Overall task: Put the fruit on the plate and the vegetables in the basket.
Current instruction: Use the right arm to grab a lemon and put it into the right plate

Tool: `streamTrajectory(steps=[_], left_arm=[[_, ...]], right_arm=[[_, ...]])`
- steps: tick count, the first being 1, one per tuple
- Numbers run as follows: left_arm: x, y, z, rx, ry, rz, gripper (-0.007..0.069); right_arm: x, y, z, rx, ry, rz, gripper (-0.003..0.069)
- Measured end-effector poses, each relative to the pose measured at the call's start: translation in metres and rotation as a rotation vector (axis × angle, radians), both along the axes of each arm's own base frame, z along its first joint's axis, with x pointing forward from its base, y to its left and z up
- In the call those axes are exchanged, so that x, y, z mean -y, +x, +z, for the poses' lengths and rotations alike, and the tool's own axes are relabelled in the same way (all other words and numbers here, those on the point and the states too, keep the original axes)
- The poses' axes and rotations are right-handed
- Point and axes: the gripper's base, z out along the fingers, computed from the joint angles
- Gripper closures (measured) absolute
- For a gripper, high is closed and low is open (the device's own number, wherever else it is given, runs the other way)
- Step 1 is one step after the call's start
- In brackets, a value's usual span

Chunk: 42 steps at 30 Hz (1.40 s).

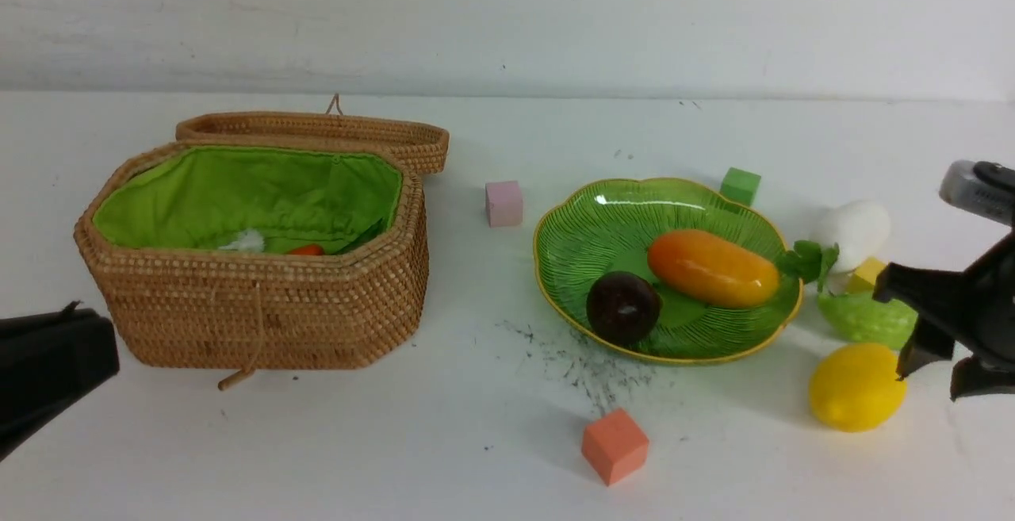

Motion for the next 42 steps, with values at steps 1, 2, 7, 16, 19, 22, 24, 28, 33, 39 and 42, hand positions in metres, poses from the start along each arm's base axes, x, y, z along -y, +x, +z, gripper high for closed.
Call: streamTrajectory(steps=[1, 2, 7, 16, 19, 22, 24, 28, 33, 39, 42], left_arm=[[0.000, 0.000, 0.000, 0.000, 0.000, 0.000, 0.0632], [0.000, 0.000, 0.000, -0.001, 0.001, 0.000, 0.0632], [0.000, 0.000, 0.000, -0.004, -0.003, -0.002, 0.0632], [0.001, -0.001, 0.000, -0.013, -0.014, -0.007, 0.0632], [0.001, -0.001, 0.000, -0.015, -0.016, -0.008, 0.0632], [0.001, -0.001, 0.000, -0.015, -0.016, -0.008, 0.0632], [0.001, -0.001, 0.000, -0.015, -0.016, -0.008, 0.0630], [0.001, -0.001, 0.000, -0.015, -0.016, -0.008, 0.0629], [0.001, -0.001, 0.000, -0.015, -0.016, -0.008, 0.0627], [0.001, -0.001, 0.000, -0.016, -0.015, -0.008, 0.0625], [0.001, -0.001, 0.000, -0.016, -0.015, -0.008, 0.0624]], right_arm=[[0.000, 0.004, -0.004, 0.005, 0.015, -0.015, 0.0170], [0.000, 0.008, -0.009, 0.009, 0.025, -0.023, 0.0102], [-0.001, 0.028, -0.038, 0.008, 0.032, -0.045, -0.0015], [-0.001, 0.042, -0.073, -0.050, 0.040, -0.066, 0.0056], [0.000, 0.042, -0.073, -0.047, 0.031, -0.040, 0.0063], [-0.001, 0.040, -0.072, -0.053, 0.024, -0.005, 0.0063], [-0.003, 0.034, -0.067, -0.089, 0.029, 0.046, 0.0063], [-0.012, 0.016, -0.034, -0.077, 0.063, 0.123, 0.0063], [-0.049, 0.015, 0.027, 0.195, 0.042, 0.328, 0.0063], [-0.092, 0.064, 0.056, 0.503, -0.043, 0.519, 0.0063], [-0.100, 0.093, 0.043, 0.528, -0.069, 0.536, 0.0063]])
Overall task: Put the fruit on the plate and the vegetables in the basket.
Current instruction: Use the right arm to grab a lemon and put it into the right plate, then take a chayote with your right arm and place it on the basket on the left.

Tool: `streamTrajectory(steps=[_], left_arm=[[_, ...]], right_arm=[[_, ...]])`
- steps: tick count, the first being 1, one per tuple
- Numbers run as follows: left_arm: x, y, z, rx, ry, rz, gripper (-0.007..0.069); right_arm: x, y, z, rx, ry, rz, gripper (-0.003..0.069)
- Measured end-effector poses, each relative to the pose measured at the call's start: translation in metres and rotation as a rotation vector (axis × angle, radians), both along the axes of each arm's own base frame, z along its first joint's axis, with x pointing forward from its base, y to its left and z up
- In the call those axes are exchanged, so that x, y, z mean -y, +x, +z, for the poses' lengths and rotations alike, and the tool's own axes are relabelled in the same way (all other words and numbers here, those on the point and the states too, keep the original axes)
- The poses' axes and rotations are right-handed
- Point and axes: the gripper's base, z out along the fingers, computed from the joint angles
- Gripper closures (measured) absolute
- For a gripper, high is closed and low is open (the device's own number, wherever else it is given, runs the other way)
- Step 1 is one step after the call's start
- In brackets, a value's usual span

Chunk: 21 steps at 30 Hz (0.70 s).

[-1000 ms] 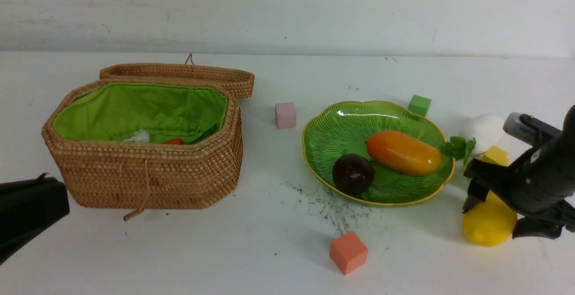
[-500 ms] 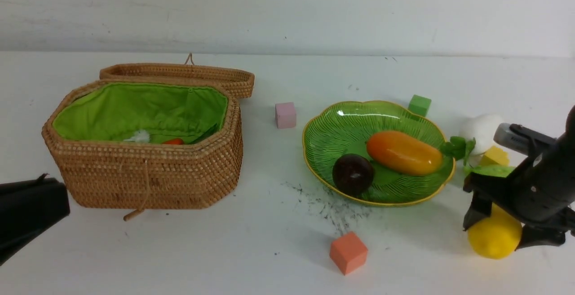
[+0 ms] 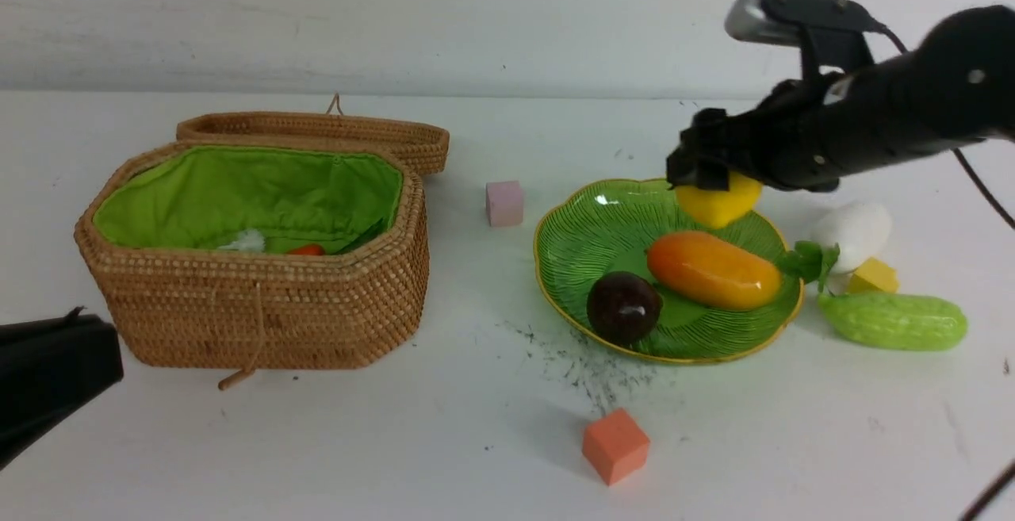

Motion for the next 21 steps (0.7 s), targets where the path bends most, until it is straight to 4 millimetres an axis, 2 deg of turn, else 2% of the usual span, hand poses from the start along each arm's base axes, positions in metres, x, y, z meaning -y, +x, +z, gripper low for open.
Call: streamTrajectory(steps=[3, 5, 9, 13, 17, 19, 21], left_arm=[[0.000, 0.000, 0.000, -0.003, 0.003, 0.000, 0.0624], [0.000, 0.000, 0.000, -0.004, 0.003, 0.000, 0.0624], [0.000, 0.000, -0.001, -0.006, 0.005, 0.001, 0.0624], [0.000, 0.000, -0.001, -0.005, 0.005, 0.000, 0.0624], [0.000, 0.000, -0.001, -0.009, 0.007, 0.001, 0.0621], [0.000, 0.000, -0.001, -0.012, 0.010, 0.001, 0.0621], [0.000, 0.000, -0.002, -0.014, 0.012, 0.001, 0.0620]], right_arm=[[-0.007, 0.025, -0.020, -0.019, -0.010, 0.003, 0.0062], [-0.013, 0.040, -0.040, -0.047, -0.022, 0.008, 0.0013], [-0.016, 0.052, -0.051, -0.057, -0.027, 0.010, -0.0022], [-0.017, 0.053, -0.049, -0.054, -0.021, 0.010, -0.0014], [-0.020, 0.046, -0.037, -0.044, -0.018, 0.028, 0.0012], [-0.019, 0.041, -0.029, -0.054, -0.022, 0.039, 0.0043], [-0.015, 0.029, -0.012, -0.071, -0.047, 0.064, 0.0113]])
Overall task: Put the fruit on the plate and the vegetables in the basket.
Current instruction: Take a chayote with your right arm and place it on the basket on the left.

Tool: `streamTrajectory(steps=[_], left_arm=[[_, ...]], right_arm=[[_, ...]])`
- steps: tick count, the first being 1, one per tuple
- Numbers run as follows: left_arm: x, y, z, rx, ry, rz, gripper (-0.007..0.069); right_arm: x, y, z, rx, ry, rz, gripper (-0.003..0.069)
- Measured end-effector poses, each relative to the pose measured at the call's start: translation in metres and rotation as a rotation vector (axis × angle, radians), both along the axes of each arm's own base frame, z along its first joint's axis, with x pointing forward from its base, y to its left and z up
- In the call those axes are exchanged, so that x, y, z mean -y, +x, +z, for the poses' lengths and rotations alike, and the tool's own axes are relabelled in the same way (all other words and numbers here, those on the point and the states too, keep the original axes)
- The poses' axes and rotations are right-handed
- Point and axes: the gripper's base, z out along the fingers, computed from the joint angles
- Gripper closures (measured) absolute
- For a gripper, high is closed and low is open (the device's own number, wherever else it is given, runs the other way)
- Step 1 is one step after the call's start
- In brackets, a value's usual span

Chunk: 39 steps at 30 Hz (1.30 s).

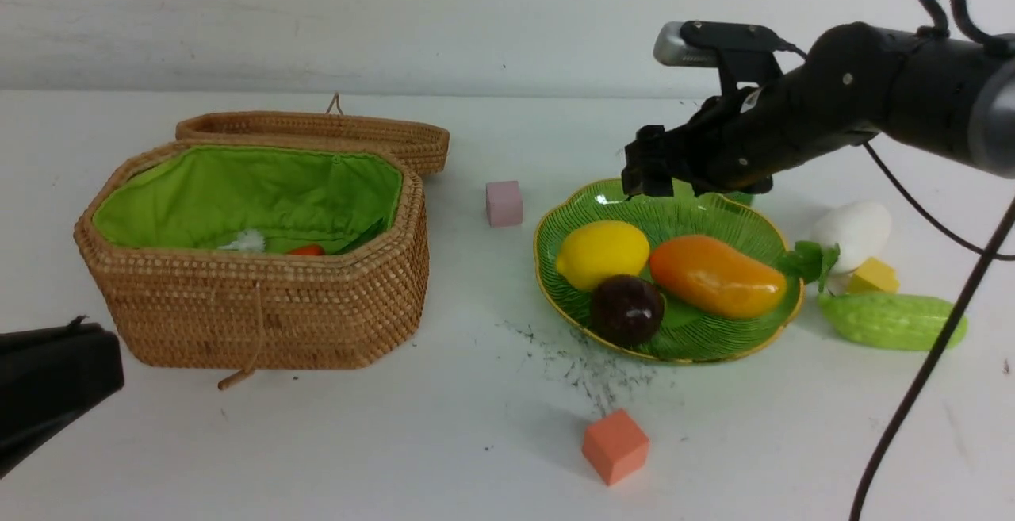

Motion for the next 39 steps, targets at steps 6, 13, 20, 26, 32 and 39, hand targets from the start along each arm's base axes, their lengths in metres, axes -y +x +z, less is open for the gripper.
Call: streamTrajectory(steps=[6, 13, 20, 26, 32, 39], left_arm=[[0.000, -0.001, -0.002, -0.019, 0.013, -0.005, 0.0620], [0.006, -0.006, -0.003, -0.011, 0.030, -0.098, 0.0620], [0.013, -0.015, -0.004, -0.020, 0.045, -0.229, 0.0620], [0.015, -0.019, -0.008, -0.038, 0.087, -0.284, 0.0618], [0.015, -0.020, -0.009, -0.047, 0.092, -0.290, 0.0617], [0.015, -0.020, -0.009, -0.045, 0.092, -0.290, 0.0610]], right_arm=[[0.029, -0.042, 0.056, -0.036, -0.122, 0.038, 0.0405], [0.073, -0.092, 0.101, -0.112, -0.298, -0.004, 0.0674], [0.118, -0.112, 0.089, -0.269, -0.382, -0.069, 0.0669], [0.146, -0.086, 0.042, -0.292, -0.435, -0.006, 0.0567], [0.158, -0.048, -0.007, -0.282, -0.570, 0.156, 0.0231], [0.159, -0.020, -0.069, -0.315, -0.649, 0.337, -0.0013]])
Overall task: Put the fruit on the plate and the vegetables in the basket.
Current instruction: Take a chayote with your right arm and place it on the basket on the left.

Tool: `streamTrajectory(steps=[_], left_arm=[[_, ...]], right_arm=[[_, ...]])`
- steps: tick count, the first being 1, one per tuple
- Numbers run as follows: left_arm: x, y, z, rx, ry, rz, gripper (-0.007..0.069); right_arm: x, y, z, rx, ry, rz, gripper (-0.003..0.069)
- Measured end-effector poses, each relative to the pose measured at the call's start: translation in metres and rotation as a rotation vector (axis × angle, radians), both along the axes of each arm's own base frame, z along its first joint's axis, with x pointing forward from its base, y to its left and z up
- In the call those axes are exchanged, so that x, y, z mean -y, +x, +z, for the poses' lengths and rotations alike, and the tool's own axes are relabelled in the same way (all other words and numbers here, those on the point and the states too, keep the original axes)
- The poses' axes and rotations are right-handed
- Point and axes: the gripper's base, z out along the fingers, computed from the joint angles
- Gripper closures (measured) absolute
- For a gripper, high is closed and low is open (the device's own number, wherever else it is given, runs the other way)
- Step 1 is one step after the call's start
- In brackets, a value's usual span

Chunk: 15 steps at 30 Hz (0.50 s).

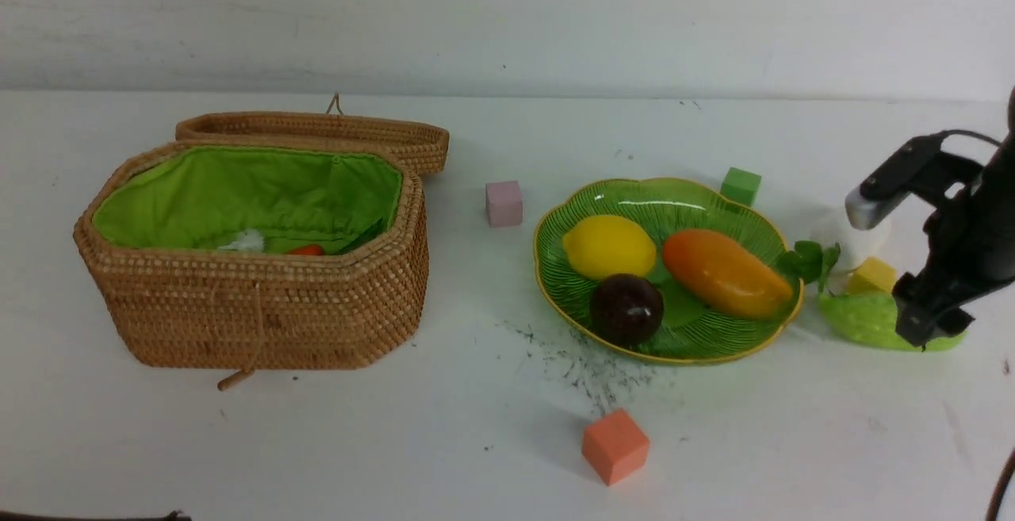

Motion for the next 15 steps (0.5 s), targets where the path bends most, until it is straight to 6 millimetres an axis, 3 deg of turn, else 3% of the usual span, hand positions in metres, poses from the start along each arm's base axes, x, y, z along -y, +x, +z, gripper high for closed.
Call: streamTrajectory(steps=[8, 12, 15], left_arm=[[0.000, 0.000, 0.000, -0.005, -0.005, -0.003, 0.0609], [0.001, -0.001, 0.000, -0.009, -0.012, -0.005, 0.0606], [0.001, -0.001, 0.001, -0.018, -0.023, -0.010, 0.0606]], right_arm=[[-0.001, 0.014, -0.029, 0.009, -0.004, 0.054, 0.0082], [-0.004, 0.011, -0.047, -0.083, 0.042, 0.049, 0.0138], [-0.006, 0.010, -0.048, -0.102, 0.075, 0.032, 0.0173]])
